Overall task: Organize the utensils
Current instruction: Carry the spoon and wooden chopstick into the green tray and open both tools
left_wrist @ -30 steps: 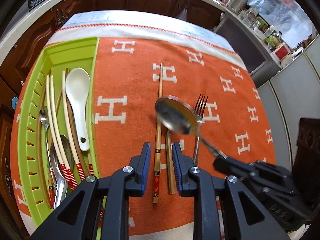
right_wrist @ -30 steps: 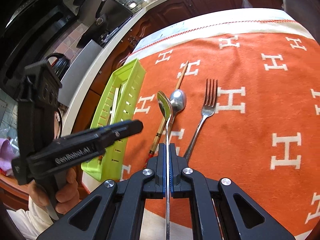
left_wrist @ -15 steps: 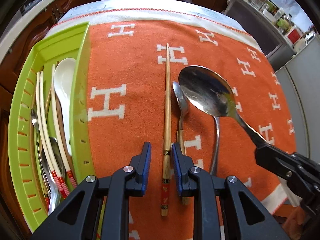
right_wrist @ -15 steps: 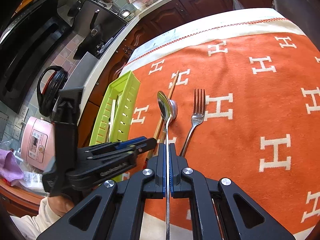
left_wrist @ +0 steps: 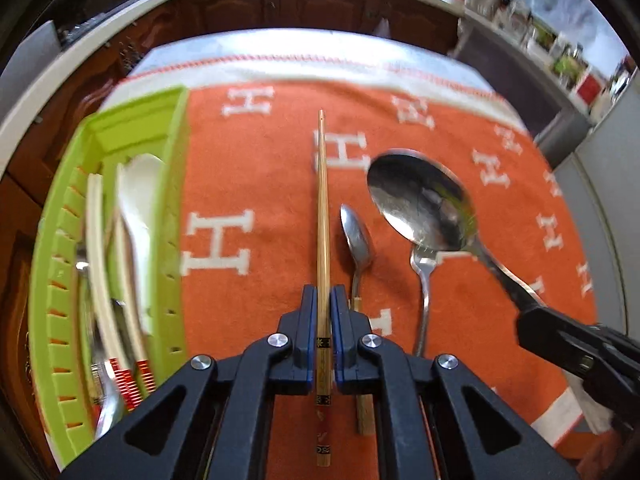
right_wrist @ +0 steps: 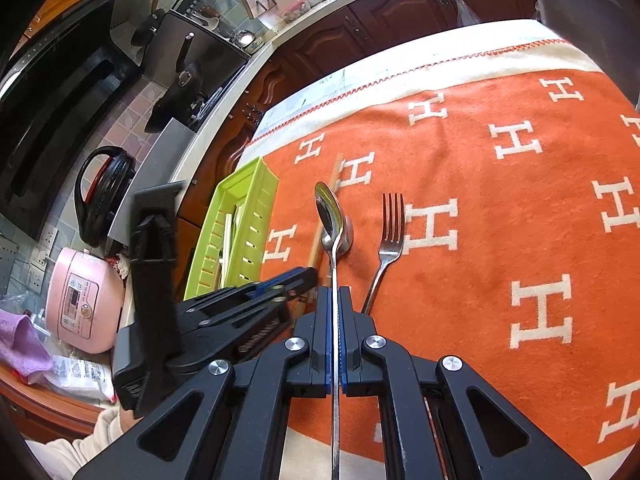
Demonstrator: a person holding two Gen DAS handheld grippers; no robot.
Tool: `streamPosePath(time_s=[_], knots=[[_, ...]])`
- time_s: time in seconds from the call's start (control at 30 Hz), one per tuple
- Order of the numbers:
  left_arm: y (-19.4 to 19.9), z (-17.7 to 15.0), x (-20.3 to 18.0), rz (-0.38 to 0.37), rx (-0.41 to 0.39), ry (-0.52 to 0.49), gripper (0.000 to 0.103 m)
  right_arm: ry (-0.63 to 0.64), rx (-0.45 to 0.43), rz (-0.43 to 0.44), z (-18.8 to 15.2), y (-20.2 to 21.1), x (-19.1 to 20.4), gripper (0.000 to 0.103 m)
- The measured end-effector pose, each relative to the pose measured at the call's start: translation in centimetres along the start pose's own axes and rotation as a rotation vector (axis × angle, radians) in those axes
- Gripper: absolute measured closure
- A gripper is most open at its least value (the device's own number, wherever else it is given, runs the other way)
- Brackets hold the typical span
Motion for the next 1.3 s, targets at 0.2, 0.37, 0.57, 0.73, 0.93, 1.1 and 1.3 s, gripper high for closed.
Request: streamPosePath(time_s=[0.2,0.37,0.57,0.73,0.93,1.1,1.3], knots=[[7.1,1.7,-0.2,-0.025,-0.138,0.011,0.099,0.007,-0.024,0.004,0.9,1.5,1.6,0.101],[12.0,1.4,2.3,0.029,-0.19,0.026,0.099,0.053,-0.025,0.007,2.0,2.3,5.0,0.101],[13.6,-0.4,7.8,0.12,-0.179,0.087,0.098,0.113,-0.008,-0.019,3.0,1.3,10.7,0.101],[12.7,-1.6,11.1,0.149,-0.147,0.113,0.098,0.141,0.023,-0.052,3.4,-1.0,15.2,0.101],[13.1,-1.8,12.7,0.149,-0.169,0.126,0.074,0.166,0.067,-0.104,2.5,-4.8,18.5,0.1],[14.2,-1.4,14.3,0.174,-0.217,0.131,0.049,0.184,0.154,-0.102,0.9,-7.6,20.1,0.098],[15.0,-1.6,16.0,0.191,-0.24,0.171,0.043,0.231,0.164,-0.098,-0.3,-8.4,21.1,0.084]])
Point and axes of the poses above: each gripper's, at about its wrist camera, not at the fingertips, and y roughly against the way its jaws point, x to its left, z to its top, the point moved 9 cm from there along -y, roughly the way its jaws point, and after that the axes turned 15 degrees about -z, right-handed, at the moved point
